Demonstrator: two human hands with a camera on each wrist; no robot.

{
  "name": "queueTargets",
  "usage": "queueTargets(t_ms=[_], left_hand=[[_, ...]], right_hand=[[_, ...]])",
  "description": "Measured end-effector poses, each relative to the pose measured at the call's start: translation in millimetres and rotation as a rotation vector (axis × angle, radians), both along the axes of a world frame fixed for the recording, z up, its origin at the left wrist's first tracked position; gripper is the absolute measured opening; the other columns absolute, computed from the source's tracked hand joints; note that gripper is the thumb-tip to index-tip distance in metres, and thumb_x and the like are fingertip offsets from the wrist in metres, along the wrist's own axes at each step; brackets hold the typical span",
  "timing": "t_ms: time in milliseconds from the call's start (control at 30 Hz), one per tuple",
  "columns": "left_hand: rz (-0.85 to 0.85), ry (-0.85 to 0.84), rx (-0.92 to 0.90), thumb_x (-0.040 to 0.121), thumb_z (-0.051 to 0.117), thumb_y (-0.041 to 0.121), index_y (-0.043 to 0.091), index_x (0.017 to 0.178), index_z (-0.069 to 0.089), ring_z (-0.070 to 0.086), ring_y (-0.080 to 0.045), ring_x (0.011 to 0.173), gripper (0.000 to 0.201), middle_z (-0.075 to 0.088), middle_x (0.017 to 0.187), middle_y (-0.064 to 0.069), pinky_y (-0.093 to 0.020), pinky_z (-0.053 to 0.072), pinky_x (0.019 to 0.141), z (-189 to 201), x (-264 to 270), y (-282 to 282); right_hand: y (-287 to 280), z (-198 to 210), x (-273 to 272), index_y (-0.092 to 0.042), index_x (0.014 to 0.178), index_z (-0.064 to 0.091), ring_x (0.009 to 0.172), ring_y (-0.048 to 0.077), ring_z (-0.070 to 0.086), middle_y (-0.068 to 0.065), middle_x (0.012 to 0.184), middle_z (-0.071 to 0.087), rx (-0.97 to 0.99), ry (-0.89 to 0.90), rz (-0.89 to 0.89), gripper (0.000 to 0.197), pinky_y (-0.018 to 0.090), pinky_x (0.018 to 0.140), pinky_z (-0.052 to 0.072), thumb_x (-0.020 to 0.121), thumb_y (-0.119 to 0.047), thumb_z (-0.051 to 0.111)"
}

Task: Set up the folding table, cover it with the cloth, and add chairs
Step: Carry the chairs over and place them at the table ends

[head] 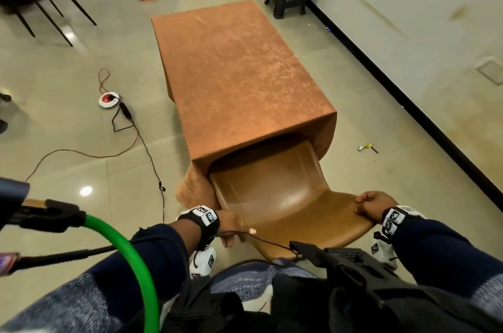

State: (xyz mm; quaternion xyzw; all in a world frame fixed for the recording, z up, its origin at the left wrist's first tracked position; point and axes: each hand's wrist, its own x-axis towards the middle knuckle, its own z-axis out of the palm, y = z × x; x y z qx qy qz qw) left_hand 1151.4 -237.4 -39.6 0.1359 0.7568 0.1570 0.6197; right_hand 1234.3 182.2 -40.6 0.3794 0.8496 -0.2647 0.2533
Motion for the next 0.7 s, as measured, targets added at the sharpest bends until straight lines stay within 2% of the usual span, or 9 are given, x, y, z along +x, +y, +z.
queueTargets(t_ms=[100,167,233,267,333,367,467,533,700], left_hand=[[0.034,0.167,0.059,0.082,0.054,0.078,0.013,0.092,0.071,0.067,-0.017,0.075,0.068,0.076,0.08,-0.004,-0.039,0.055,0.088,-8.8,-46.9,-46.7],[0.091,0.232,0.111,0.079,0.055,0.078,0.011,0.085,0.072,0.066,-0.019,0.073,0.069,0.076,0.086,-0.01,-0.046,0.058,0.089,-17.6,-80.6,-90.8],[0.181,0.233,0.149,0.084,0.058,0.071,0.011,0.084,0.069,0.068,-0.021,0.074,0.061,0.074,0.091,-0.014,-0.042,0.06,0.081,-20.4,-109.9,-135.1],[0.207,0.208,0.159,0.089,0.057,0.066,0.011,0.088,0.067,0.068,-0.02,0.071,0.057,0.074,0.095,-0.012,-0.034,0.06,0.07,-17.4,-122.4,-158.3],[0.263,0.119,0.17,0.097,0.057,0.051,0.009,0.1,0.062,0.063,-0.012,0.057,0.043,0.07,0.099,-0.008,-0.021,0.048,0.049,-12.1,-139.4,-190.7],[0.309,0.097,0.178,0.095,0.06,0.049,0.005,0.104,0.061,0.061,-0.013,0.056,0.045,0.069,0.099,-0.008,-0.023,0.047,0.048,-13.1,-150.8,-211.9],[0.416,0.136,0.174,0.07,0.062,0.072,0.002,0.104,0.067,0.067,-0.027,0.077,0.079,0.073,0.099,-0.011,-0.039,0.055,0.073,-9.6,-182.6,-269.2],[0.48,0.169,0.172,0.072,0.059,0.074,0.006,0.107,0.068,0.067,-0.024,0.077,0.077,0.074,0.107,-0.01,-0.033,0.047,0.068,-2.5,-201.0,-296.1],[0.629,0.225,0.2,0.091,0.063,0.057,0.004,0.11,0.066,0.064,-0.018,0.072,0.056,0.074,0.108,-0.005,-0.023,0.042,0.059,-5.8,-258.1,-336.9]], right_hand=[[-52.1,13.3,-44.4,-0.026,0.106,0.067,0.101,0.026,0.064,0.002,0.11,0.068,0.313,-0.203,0.287,0.039,0.035,0.091,0.052,0.072,-0.044,0.07],[-109.8,17.8,-81.9,-0.029,0.111,0.066,0.107,0.027,0.064,0.001,0.116,0.068,0.328,-0.173,0.376,0.046,0.039,0.096,0.051,0.07,-0.049,0.067],[-173.5,24.2,-123.4,-0.025,0.12,0.068,0.113,0.026,0.064,0.003,0.124,0.069,0.266,-0.094,0.378,0.049,0.034,0.098,0.051,0.078,-0.051,0.07],[-204.2,25.7,-143.6,-0.023,0.124,0.068,0.117,0.026,0.062,0.002,0.128,0.067,0.238,-0.054,0.384,0.051,0.032,0.099,0.049,0.082,-0.053,0.07],[-247.2,30.7,-171.6,-0.024,0.128,0.065,0.122,0.024,0.061,0.0,0.132,0.066,0.214,-0.01,0.432,0.056,0.032,0.102,0.047,0.084,-0.058,0.068],[-271.5,31.8,-187.2,-0.025,0.13,0.064,0.123,0.024,0.06,-0.001,0.133,0.065,0.21,-0.004,0.468,0.057,0.032,0.102,0.046,0.084,-0.059,0.068],[-333.0,29.9,-227.9,-0.024,0.124,0.067,0.117,0.023,0.062,0.001,0.126,0.068,0.148,0.016,0.517,0.053,0.029,0.094,0.048,0.083,-0.058,0.069],[-368.0,28.6,-253.8,-0.025,0.115,0.069,0.109,0.022,0.065,-0.001,0.114,0.071,0.097,0.05,0.5,0.048,0.026,0.086,0.048,0.081,-0.058,0.072],[-438.8,22.8,-323.5,-0.027,0.118,0.069,0.109,0.02,0.065,-0.003,0.113,0.074,0.034,0.106,0.56,0.045,0.029,0.092,0.049,0.083,-0.056,0.07]])
